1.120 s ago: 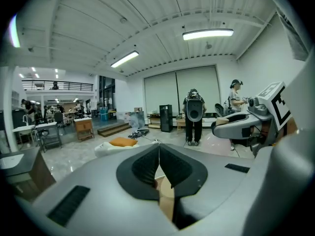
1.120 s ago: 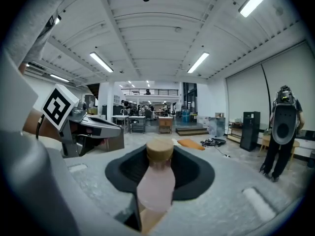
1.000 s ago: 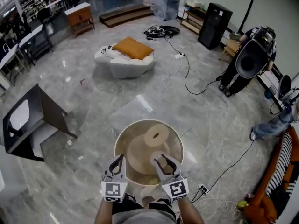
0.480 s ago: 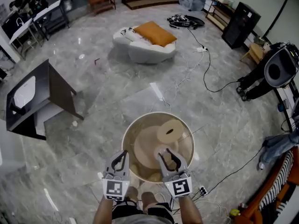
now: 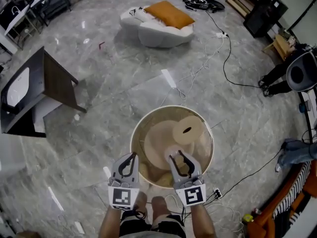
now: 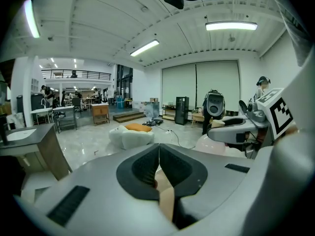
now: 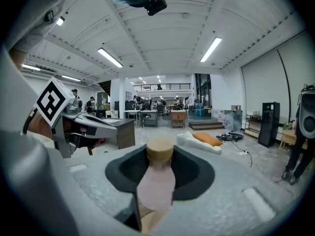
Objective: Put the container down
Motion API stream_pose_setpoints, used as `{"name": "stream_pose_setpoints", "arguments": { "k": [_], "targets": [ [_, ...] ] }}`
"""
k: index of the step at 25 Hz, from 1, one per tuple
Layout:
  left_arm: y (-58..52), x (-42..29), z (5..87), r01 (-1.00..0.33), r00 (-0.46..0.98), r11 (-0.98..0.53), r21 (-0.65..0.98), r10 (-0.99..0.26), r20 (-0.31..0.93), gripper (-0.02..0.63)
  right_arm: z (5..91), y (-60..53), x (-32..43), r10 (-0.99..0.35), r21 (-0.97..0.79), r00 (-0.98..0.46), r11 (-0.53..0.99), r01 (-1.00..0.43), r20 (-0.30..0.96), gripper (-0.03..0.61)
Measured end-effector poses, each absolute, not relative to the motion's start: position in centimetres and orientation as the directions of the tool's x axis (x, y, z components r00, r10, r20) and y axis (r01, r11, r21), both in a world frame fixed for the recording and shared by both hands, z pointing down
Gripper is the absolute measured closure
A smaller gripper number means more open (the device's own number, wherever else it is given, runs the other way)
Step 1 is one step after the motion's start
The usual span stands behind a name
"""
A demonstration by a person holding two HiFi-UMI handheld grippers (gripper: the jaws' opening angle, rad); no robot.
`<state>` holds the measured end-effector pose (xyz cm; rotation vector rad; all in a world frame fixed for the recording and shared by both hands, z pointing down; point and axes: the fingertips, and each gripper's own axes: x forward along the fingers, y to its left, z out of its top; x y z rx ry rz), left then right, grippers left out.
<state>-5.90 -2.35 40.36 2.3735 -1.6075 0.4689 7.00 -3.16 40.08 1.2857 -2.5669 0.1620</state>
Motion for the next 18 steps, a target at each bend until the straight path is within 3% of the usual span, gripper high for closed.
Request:
{"name": "stream_pose_setpoints", "arguments": {
  "k": [18],
  "targets": [
    [-5.1, -6.8, 54.8, -0.928, 0.361, -0.357, 0.104, -0.795, 0.488, 0.594, 55.1, -6.1, 4.8, -0.739, -0.017, -0.577, 0.610, -0.792, 0.348, 0.445]
  ]
}}
